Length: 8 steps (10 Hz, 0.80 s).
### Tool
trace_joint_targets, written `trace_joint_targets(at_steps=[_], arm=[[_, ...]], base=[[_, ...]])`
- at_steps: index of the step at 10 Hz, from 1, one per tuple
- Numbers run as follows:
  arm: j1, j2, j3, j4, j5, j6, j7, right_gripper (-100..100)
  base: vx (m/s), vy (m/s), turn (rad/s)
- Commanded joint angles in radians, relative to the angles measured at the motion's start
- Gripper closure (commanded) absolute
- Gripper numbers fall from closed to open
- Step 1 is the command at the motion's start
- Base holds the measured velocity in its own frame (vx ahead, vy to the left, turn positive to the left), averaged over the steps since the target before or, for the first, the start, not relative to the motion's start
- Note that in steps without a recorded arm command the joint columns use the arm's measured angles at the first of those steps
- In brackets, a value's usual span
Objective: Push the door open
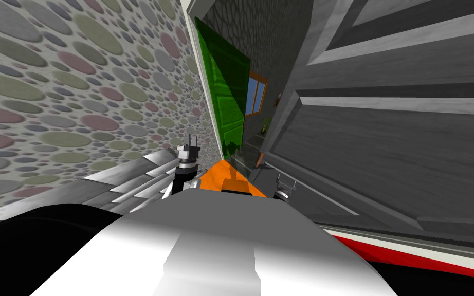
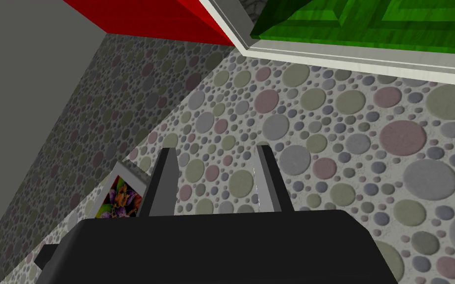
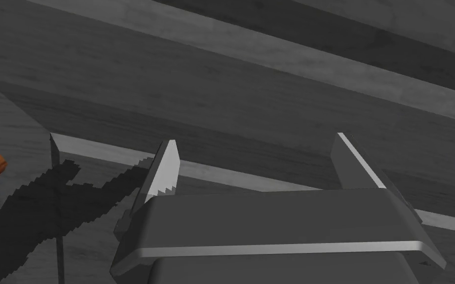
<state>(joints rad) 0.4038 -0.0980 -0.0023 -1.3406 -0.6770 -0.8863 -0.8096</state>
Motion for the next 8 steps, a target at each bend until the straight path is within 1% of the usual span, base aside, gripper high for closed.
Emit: trace_joint_targets(at_steps=[1, 3, 6, 8], arm=[[0.008, 0.013, 0.003, 0.016, -0.023, -0.015, -0.028, -100], [0.003, 0.031, 0.003, 0.055, -0.055, -0.037, -0.064, -100], [-0.003, 0.060, 0.003, 0.103, -0.094, -0.063, -0.109, -100], [-0.007, 0.080, 0.003, 0.132, -0.118, -0.079, -0.136, -100]], base=[[0.051, 0.137, 0.152], [0.077, 0.155, 0.230], [0.076, 0.156, 0.165], [0.071, 0.120, 0.161]])
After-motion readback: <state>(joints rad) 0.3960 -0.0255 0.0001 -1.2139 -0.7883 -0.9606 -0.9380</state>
